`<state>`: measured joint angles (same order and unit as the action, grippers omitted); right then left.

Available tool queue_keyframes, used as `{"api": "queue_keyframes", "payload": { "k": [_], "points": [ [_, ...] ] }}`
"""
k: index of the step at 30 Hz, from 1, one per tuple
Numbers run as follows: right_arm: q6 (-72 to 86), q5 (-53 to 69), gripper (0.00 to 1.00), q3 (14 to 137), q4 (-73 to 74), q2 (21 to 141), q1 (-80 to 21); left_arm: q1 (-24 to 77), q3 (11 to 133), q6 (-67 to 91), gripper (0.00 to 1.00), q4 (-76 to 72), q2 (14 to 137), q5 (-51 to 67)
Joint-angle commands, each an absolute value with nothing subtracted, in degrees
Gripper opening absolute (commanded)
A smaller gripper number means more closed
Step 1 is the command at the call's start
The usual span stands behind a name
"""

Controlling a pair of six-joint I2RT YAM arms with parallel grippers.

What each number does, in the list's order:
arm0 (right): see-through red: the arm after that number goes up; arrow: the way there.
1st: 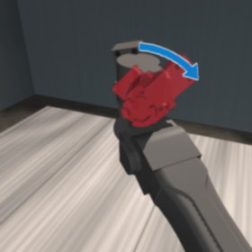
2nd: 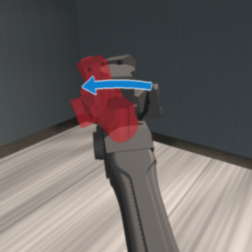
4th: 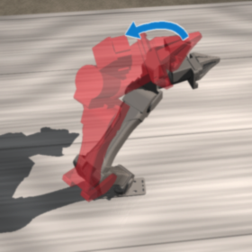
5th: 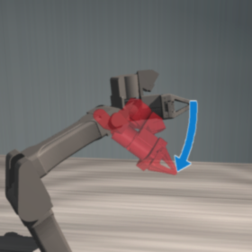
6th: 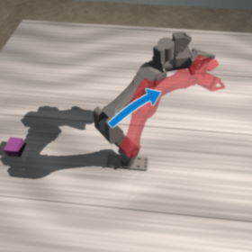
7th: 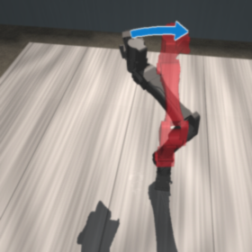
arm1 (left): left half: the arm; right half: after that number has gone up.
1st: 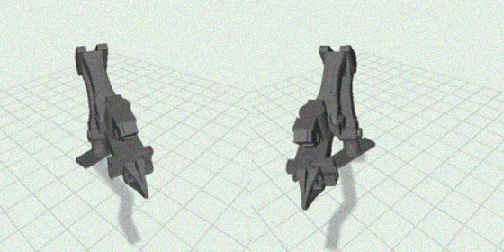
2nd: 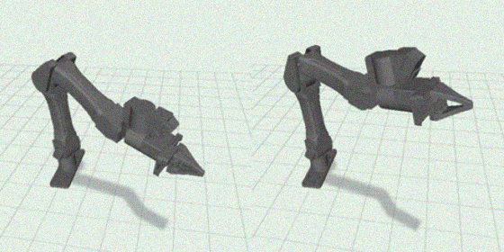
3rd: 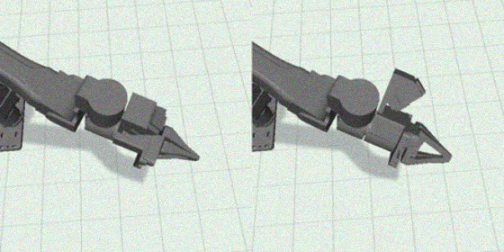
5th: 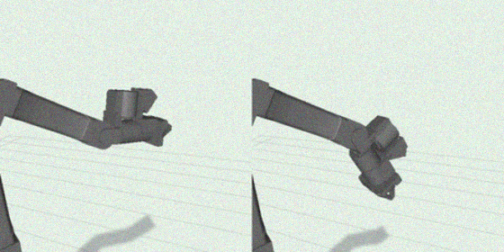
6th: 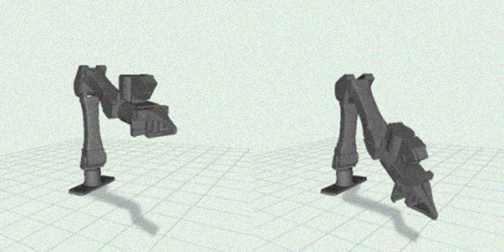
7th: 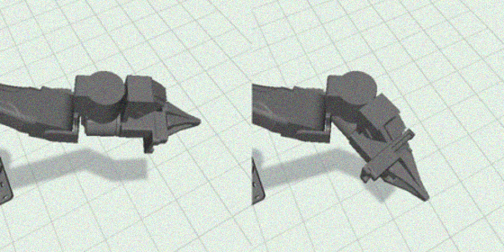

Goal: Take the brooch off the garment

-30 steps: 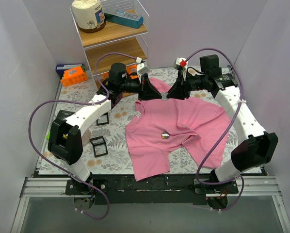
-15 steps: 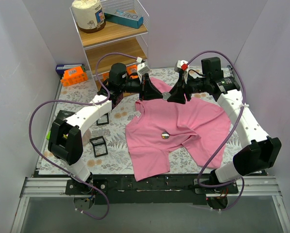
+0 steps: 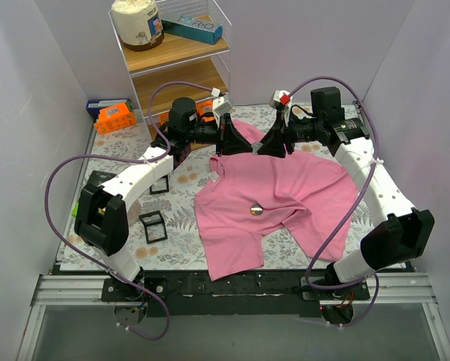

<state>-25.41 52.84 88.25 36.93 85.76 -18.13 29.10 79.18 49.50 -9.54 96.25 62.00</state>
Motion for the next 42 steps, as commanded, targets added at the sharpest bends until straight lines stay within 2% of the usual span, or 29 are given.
{"api": "queue_keyframes", "payload": {
  "k": [1, 17, 42],
  "points": [
    [-23.38, 52.39, 0.45, 87.72, 33.58, 85.87, -18.54, 29.36, 79.1, 49.75, 0.0, -10.99, 94.83, 61.96],
    [-18.37, 43.34, 0.41, 87.89, 29.62, 86.4, -18.63, 29.36, 79.28, 49.75, 0.0, -11.16, 95.36, 62.31],
    [-12.92, 38.15, 0.39, 89.82, 26.72, 88.51, -18.63, 29.18, 79.63, 49.31, 0.0, -10.63, 95.8, 62.31]
  ]
}}
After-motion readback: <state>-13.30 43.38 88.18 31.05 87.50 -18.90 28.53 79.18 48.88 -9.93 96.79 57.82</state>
